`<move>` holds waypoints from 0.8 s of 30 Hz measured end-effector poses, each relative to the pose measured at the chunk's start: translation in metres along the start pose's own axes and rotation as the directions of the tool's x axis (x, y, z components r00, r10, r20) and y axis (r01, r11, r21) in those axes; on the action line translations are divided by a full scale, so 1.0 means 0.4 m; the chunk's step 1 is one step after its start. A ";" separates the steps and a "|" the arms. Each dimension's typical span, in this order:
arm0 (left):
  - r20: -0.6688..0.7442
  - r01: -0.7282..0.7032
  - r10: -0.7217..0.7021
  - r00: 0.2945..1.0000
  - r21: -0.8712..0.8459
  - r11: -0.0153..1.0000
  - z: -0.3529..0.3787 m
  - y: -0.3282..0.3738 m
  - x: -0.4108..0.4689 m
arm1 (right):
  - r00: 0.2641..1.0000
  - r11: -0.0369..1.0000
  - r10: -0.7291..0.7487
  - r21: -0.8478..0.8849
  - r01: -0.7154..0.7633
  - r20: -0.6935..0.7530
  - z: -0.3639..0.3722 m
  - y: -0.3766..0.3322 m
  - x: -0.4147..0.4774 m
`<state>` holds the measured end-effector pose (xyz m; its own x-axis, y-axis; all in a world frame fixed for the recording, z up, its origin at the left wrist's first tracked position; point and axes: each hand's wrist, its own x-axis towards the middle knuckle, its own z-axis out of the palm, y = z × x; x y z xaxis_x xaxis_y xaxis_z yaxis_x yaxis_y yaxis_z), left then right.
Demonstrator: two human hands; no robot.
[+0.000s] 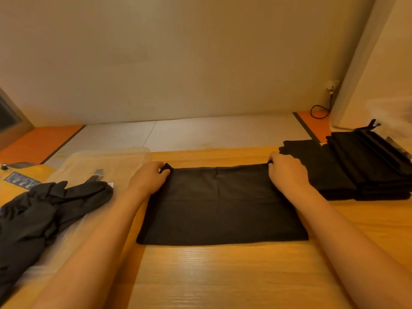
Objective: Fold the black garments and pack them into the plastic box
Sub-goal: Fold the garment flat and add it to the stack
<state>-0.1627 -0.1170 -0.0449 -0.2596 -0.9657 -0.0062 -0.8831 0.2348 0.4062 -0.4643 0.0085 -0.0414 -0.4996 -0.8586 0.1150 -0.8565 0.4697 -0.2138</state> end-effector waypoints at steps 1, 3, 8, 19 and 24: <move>-0.019 0.001 -0.001 1.000 0.016 1.000 0.001 0.003 -0.003 | 1.000 1.000 0.010 0.000 -0.010 -0.013 -0.002 -0.001 0.001; -0.052 0.001 0.002 0.999 0.065 0.998 0.004 0.005 -0.007 | 0.999 0.999 0.037 -0.009 -0.037 0.003 -0.010 -0.005 0.002; -0.218 0.076 -0.005 0.976 0.317 0.945 -0.013 0.046 -0.052 | 1.000 0.999 0.013 -0.038 -0.014 -0.025 -0.040 -0.027 -0.021; 0.127 -0.278 0.251 0.960 0.295 0.914 0.158 0.151 -0.356 | 0.865 0.898 -0.441 0.108 0.427 0.239 0.036 -0.191 -0.344; 0.149 -0.289 0.256 0.955 0.281 0.915 0.147 0.138 -0.375 | 0.908 0.937 -0.332 -0.019 0.348 0.256 0.045 -0.108 -0.350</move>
<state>-0.1953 0.0473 -0.0754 -0.5321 -0.8458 -0.0377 -0.8430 0.5251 0.1170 -0.3551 0.1046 -0.0657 -0.1358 -0.9880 -0.0734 -0.9791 0.1451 -0.1423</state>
